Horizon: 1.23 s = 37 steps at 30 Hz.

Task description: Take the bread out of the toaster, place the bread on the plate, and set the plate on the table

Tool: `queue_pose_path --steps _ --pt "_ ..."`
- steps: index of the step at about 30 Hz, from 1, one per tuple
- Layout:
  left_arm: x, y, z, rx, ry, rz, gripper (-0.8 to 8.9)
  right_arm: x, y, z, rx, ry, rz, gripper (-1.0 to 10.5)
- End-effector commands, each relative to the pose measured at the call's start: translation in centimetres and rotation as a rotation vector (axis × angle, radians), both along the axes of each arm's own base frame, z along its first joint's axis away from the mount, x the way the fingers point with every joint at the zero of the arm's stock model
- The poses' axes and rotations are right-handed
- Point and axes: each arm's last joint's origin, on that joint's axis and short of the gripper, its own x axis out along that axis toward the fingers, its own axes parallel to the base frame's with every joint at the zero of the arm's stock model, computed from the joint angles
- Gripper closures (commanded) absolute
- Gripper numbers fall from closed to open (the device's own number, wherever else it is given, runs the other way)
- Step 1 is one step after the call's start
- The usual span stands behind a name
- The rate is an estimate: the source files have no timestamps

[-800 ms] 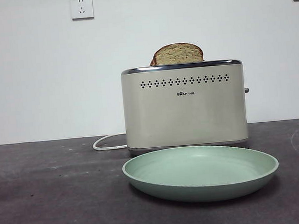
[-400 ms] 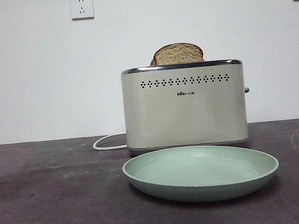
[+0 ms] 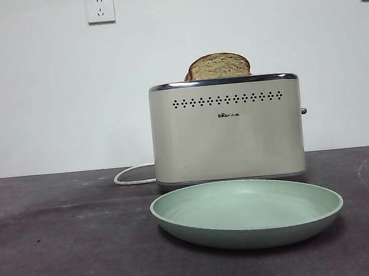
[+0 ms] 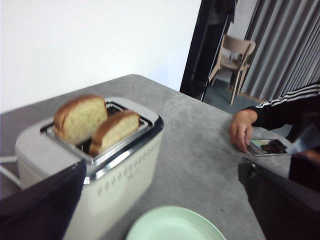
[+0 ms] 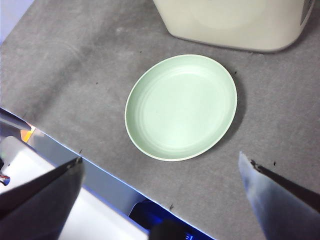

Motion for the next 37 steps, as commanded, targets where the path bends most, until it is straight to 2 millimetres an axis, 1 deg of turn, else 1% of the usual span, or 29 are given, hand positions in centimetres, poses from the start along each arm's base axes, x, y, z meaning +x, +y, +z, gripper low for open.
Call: queue_pose_path --steps 1,5,7,12,15,21,27,34,35,37 --pt "2.6 -2.0 0.3 0.061 -0.055 -0.030 2.77 0.2 0.0 0.0 0.001 0.000 0.003 3.7" --pt "5.9 -4.7 0.3 0.116 -0.083 -0.054 2.78 0.3 0.1 0.0 0.000 0.006 0.003 3.7" --pt "7.5 -6.2 -0.1 0.156 -0.103 -0.049 2.78 0.3 0.1 0.0 0.000 0.006 0.003 3.7" --pt "11.0 -9.3 -1.8 0.246 -0.137 -0.038 2.79 0.3 0.1 0.0 0.000 0.006 0.003 3.7" --pt "12.4 -10.7 -3.1 0.258 -0.153 -0.058 2.79 0.3 0.1 0.0 0.000 0.006 0.003 3.7" --pt "14.0 -12.4 -5.5 0.265 -0.172 -0.063 2.80 0.3 0.1 0.0 0.000 0.006 0.003 3.8" --pt "14.7 -13.2 -6.8 0.290 -0.191 -0.043 2.84 0.3 0.1 0.0 0.000 0.007 0.002 3.8" --pt "15.2 -13.7 -8.2 0.307 -0.166 -0.045 2.89 0.3 0.1 0.0 0.000 0.007 0.002 3.8" --pt "15.2 -13.9 -8.4 0.309 -0.162 -0.047 3.06 0.3 0.1 0.0 0.000 0.007 0.002 3.8" --pt "15.1 -14.1 -8.6 0.311 -0.159 -0.052 3.77 0.3 0.1 0.0 0.000 0.007 0.002 3.8"
